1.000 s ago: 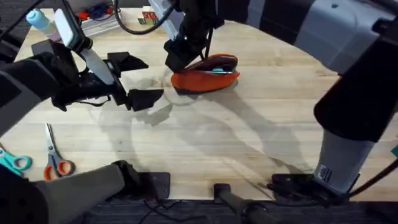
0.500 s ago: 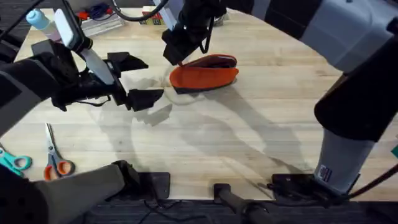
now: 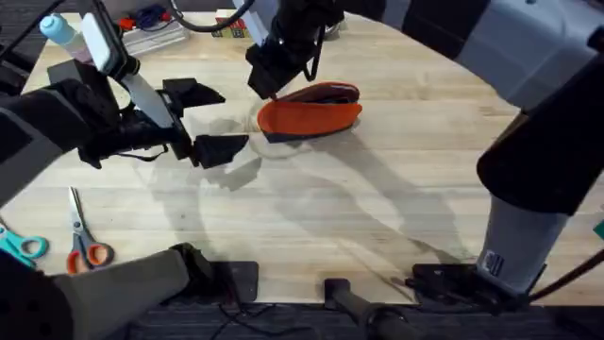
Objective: Unzip the bag, pick up the pens from the table one at a time and place them inside, then zip the bag closed.
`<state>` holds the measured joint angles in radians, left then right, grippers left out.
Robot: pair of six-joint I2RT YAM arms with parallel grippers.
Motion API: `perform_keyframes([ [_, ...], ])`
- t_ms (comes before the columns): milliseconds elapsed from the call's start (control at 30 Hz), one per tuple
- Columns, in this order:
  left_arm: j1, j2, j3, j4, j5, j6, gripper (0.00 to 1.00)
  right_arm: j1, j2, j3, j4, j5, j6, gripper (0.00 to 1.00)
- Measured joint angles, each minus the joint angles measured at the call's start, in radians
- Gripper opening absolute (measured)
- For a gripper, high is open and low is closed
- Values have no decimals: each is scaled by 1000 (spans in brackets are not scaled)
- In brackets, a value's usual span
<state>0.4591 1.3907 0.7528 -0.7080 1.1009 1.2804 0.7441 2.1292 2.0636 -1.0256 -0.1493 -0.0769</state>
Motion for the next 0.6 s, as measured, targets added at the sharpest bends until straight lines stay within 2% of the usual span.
perform_keyframes([
  [333,0,7,0,73,14,2,993,0,0,0,0,0,0,30],
  [600,-1,147,0,148,112,4,993,0,0,0,0,0,0,30],
])
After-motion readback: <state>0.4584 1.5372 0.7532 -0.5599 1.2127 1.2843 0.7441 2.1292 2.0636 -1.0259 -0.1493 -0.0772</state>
